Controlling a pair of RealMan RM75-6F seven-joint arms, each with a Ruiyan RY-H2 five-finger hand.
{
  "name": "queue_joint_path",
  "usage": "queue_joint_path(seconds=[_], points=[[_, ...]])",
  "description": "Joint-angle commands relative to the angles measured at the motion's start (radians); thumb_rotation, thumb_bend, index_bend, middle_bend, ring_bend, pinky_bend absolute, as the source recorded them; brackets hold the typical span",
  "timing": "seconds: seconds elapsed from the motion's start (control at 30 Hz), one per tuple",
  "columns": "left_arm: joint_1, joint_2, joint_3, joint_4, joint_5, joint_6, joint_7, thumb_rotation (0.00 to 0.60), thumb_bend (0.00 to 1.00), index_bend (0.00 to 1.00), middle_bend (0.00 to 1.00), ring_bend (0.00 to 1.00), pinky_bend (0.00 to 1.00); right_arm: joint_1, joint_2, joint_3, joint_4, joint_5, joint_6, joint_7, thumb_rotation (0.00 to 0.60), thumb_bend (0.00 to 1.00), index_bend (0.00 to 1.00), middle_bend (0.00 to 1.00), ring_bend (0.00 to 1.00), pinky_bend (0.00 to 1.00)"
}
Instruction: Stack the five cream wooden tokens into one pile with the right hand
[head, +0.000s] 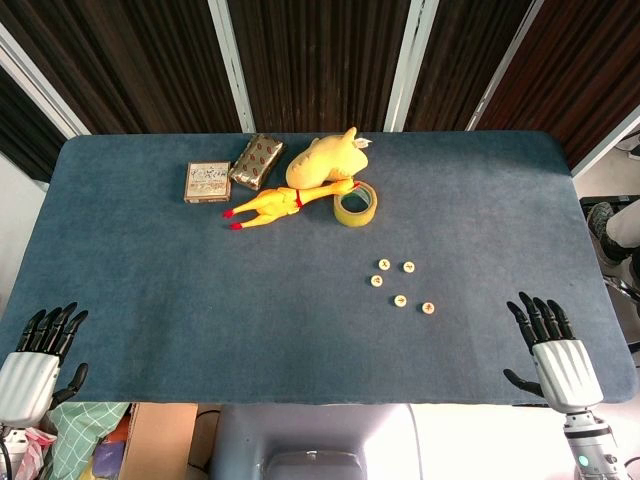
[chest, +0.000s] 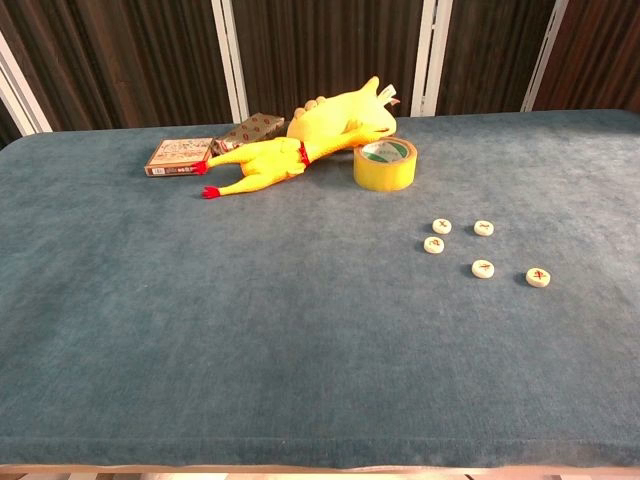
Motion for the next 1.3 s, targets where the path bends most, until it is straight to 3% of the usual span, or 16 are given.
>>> queue_joint_path(seconds=[0.03,0.23,0.37,0.6,0.7,0.8,0.93,1.3], points=[[-0.001,-0.001,0.001,-0.001,0.001,-0.003,0.003,0.600,0.41,0.00,0.00,0.00,0.01,0.001,0.000,0.001,0.001,0.002,-0.004,-0.001,0.600,0.24,0.00,0.00,0.00,0.00],[0.000,0.003,0.006,-0.001,0.006,-0.004,0.000,0.600,0.40,0.00,0.00,0.00,0.01,0.038,-0.017,0.007,0.016,-0.010,-0.054,-0.001,0.600,0.24,0.01,0.00,0.00,0.00],[-0.006,0.003,-0.001,0.001,0.006,-0.002,-0.017,0.600,0.41,0.00,0.00,0.00,0.01,0.119,-0.039,0.027,0.047,-0.016,-0.162,-0.009,0.600,0.24,0.07,0.00,0.00,0.00],[-0.012,0.008,-0.001,0.006,-0.002,-0.017,-0.033,0.600,0.41,0.00,0.00,0.00,0.01,0.284,-0.079,0.079,0.116,0.028,-0.389,-0.044,0.600,0.25,0.35,0.00,0.00,0.00],[-0.008,0.011,0.001,0.009,0.004,-0.007,-0.048,0.600,0.41,0.00,0.00,0.00,0.01,0.329,-0.119,0.093,0.178,0.057,-0.450,-0.053,0.600,0.27,0.42,0.00,0.00,0.00],[-0.007,0.012,0.003,0.010,0.012,0.001,-0.055,0.600,0.41,0.00,0.00,0.00,0.01,0.364,-0.170,0.099,0.246,0.083,-0.498,-0.046,0.600,0.29,0.43,0.00,0.00,0.00],[-0.009,0.011,0.006,0.012,0.014,-0.004,-0.055,0.600,0.41,0.00,0.00,0.00,0.01,0.396,-0.242,0.105,0.329,0.099,-0.522,-0.018,0.600,0.39,0.47,0.00,0.00,0.00],[0.001,0.017,0.007,0.015,0.014,0.014,-0.071,0.600,0.41,0.00,0.00,0.00,0.01,0.456,-0.345,0.092,0.478,0.128,-0.579,0.000,0.600,0.42,0.52,0.00,0.00,0.00]])
